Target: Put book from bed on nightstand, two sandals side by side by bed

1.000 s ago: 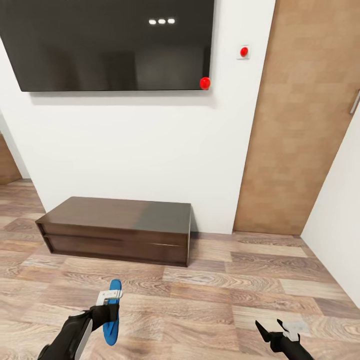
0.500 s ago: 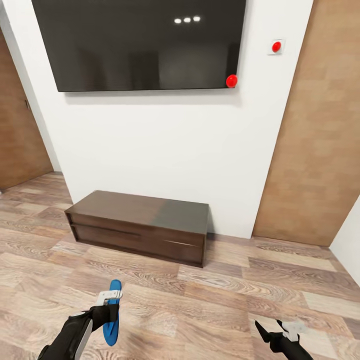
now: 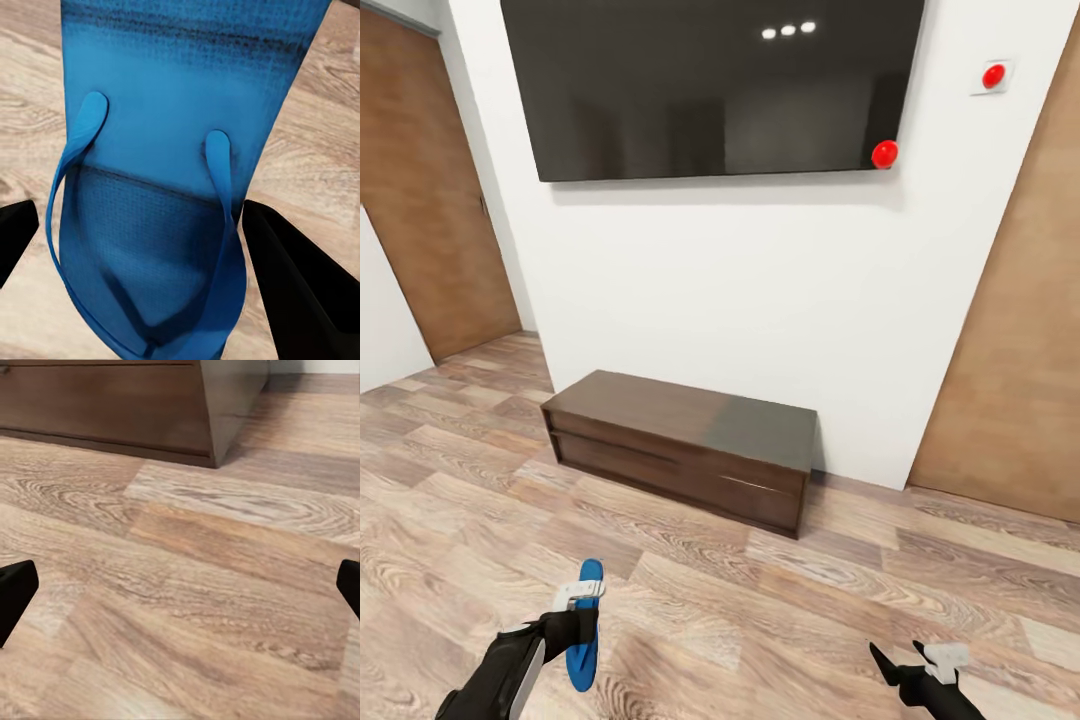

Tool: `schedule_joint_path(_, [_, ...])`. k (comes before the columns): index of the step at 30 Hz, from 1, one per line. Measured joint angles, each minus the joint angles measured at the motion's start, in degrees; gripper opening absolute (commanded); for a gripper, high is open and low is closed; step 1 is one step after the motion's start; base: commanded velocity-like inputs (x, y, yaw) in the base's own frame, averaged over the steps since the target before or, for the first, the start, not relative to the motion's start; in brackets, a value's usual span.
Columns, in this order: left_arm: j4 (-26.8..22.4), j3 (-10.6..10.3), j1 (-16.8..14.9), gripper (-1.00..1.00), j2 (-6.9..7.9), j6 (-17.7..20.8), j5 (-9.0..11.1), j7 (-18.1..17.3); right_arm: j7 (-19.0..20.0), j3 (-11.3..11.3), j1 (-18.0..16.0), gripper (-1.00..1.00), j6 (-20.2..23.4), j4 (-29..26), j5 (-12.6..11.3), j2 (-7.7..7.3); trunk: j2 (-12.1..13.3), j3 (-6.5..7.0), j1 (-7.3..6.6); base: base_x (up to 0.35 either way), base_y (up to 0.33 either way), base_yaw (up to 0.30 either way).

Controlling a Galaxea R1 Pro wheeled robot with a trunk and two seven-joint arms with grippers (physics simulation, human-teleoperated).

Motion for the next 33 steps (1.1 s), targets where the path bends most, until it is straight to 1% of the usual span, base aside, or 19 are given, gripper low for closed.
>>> schedule_joint_path(18, [0.0,0.0,0.0,-1.00,0.00,0.0,0.0,0.0,0.0,0.0,0.0,1.00,0.0,0.0,0.0,0.01,7.2,2.39,-3.95,0.000,0.000,0.260])
schedule_joint_path(22, [0.0,0.0,0.0,-1.00,0.00,0.0,0.0,0.0,0.0,0.0,0.0,1.00,0.0,0.0,0.0,0.05,7.2,2.20,-3.95,0.000,0.000,0.253])
schedule_joint_path(33, [0.0,0.0,0.0,-1.00,0.00,0.0,0.1,0.0,0.0,0.0,0.0,1.00,0.0,0.0,0.0,0.10,11.6,3.63,-6.37,0.000,0.000,0.247])
